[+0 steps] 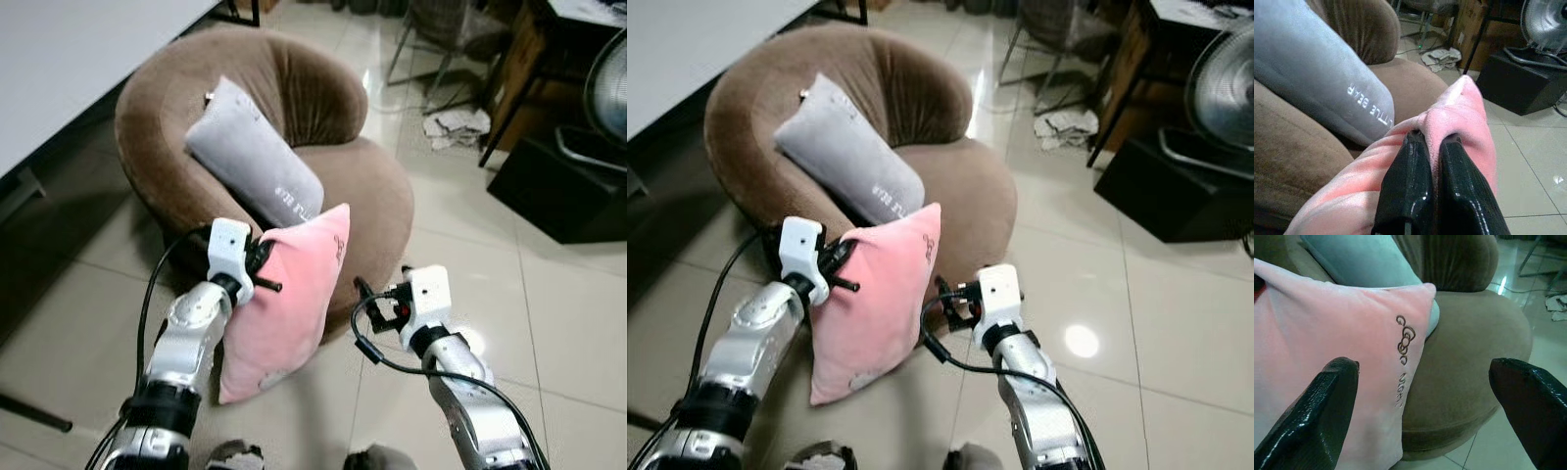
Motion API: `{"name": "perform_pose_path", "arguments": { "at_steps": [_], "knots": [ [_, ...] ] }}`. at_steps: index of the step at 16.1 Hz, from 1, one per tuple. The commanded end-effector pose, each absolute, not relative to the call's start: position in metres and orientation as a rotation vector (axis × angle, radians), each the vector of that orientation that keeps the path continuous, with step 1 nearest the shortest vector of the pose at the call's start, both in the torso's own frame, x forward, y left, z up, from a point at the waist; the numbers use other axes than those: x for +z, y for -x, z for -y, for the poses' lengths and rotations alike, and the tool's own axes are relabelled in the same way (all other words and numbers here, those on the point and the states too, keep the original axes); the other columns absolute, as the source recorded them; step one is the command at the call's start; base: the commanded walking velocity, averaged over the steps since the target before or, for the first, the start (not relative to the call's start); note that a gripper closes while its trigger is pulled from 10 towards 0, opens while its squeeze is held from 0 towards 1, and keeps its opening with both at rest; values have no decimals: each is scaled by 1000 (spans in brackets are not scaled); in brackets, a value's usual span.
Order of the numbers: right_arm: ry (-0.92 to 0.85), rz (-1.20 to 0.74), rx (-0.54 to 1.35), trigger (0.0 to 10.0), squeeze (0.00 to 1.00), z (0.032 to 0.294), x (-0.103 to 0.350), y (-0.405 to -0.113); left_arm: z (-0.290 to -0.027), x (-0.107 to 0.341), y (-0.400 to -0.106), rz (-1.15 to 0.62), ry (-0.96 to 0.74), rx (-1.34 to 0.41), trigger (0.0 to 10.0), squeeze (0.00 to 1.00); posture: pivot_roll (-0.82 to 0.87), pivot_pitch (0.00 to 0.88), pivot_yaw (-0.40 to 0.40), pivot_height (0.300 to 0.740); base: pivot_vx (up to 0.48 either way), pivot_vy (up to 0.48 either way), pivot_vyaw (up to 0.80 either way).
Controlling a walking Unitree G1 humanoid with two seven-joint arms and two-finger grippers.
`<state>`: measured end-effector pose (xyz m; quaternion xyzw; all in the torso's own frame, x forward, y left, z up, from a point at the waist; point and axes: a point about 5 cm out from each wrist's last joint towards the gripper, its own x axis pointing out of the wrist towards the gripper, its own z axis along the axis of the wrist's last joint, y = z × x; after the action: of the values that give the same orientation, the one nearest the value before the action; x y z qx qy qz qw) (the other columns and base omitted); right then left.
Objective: Move the pillow to the sofa from floor
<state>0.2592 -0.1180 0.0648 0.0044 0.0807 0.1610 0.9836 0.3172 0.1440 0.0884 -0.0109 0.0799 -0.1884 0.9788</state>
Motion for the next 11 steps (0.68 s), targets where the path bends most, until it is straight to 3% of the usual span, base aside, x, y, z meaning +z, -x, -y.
{"name": "perform_pose_path", "arguments": {
  "at_steps": [1, 6, 11],
  "knots": [
    [3, -140, 301, 10000, 0, 122, 69, -261, -144, 99, -322, -104, 12, -382, 0, 0, -40, 55, -27, 740, 0, 0, 0],
    [9, -167, 270, 10000, 0, 121, 63, -262, -150, 95, -322, -101, -15, -337, 0, 0, -36, 73, -18, 740, 0, 0, 0],
    [4, -169, 277, 10000, 0, 116, 63, -259, -149, 94, -327, -117, -27, -327, 0, 0, -53, 85, -8, 740, 0, -468, 0]
  ]
}}
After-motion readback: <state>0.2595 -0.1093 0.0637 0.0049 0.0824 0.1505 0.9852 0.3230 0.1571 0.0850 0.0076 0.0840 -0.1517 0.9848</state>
